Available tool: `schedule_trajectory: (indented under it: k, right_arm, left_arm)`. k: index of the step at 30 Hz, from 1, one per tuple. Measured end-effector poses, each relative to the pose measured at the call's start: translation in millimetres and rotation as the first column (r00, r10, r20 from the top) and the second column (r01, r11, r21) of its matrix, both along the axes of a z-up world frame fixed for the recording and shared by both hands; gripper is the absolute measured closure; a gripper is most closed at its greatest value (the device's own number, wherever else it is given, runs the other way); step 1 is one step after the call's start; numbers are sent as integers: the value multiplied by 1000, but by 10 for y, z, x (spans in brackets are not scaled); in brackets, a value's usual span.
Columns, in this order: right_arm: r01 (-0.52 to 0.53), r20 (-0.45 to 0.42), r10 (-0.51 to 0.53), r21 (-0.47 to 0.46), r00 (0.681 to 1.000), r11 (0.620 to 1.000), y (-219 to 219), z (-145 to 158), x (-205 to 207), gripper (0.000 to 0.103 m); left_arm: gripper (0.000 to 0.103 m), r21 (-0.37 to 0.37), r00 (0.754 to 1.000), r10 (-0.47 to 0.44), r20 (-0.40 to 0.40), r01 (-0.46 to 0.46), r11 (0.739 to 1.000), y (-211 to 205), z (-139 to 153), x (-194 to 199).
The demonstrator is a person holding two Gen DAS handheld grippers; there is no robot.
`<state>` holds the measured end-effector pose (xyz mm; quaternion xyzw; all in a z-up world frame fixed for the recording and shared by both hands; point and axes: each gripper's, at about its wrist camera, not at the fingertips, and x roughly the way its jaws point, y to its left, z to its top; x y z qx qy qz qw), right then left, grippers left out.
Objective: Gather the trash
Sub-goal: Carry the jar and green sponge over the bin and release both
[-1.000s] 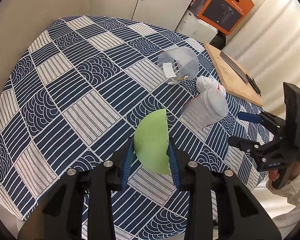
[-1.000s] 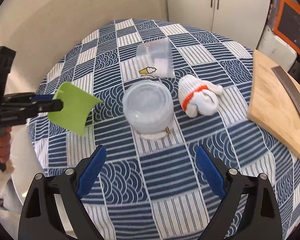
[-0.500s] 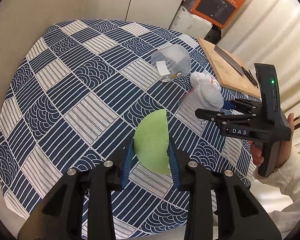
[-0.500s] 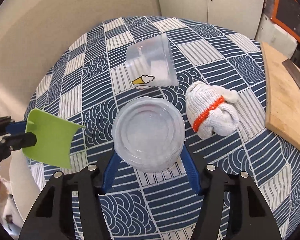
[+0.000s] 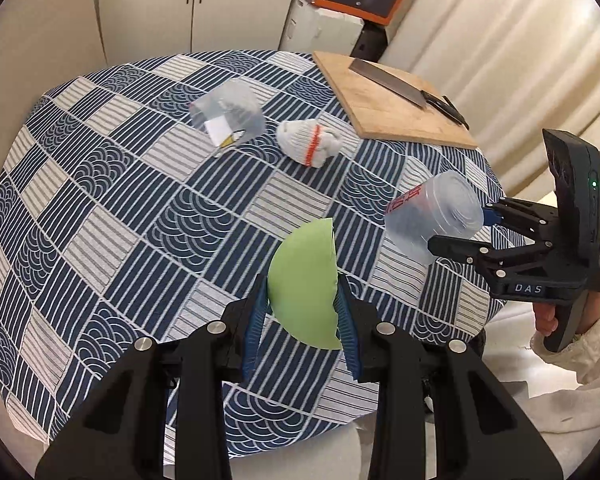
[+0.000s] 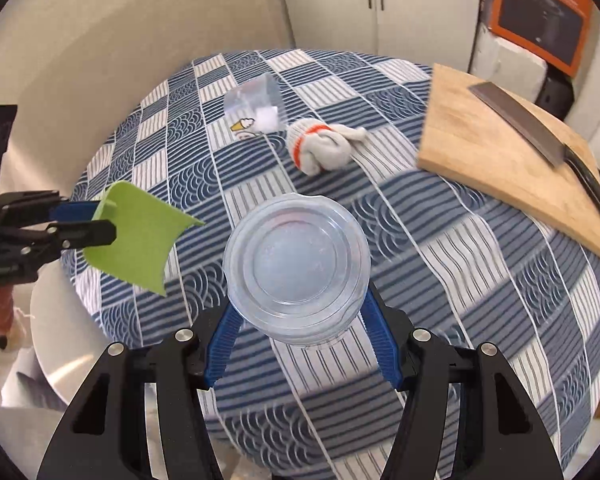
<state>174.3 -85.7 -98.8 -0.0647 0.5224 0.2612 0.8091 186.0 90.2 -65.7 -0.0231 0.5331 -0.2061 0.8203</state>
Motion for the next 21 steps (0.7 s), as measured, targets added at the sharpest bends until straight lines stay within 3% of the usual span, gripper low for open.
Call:
schedule_trajectory:
  k: [6,11,21]
  right_arm:
    - [54,6,-54,7,999,998,-542,96,-411,47]
    - [76,7,-76,0,997,997,-950,113,-738,47]
    - [119,-33,-119,12,992,993,-1641,-5,-1194,47]
  left_arm:
    - [68,-16,996,-90,5,90,996,-499,85,-227]
    - [68,21,989,-149,12,148,989,-941,71,-455]
    - [68,22,981,-191,-17,191,981,-1601,-72,-1019]
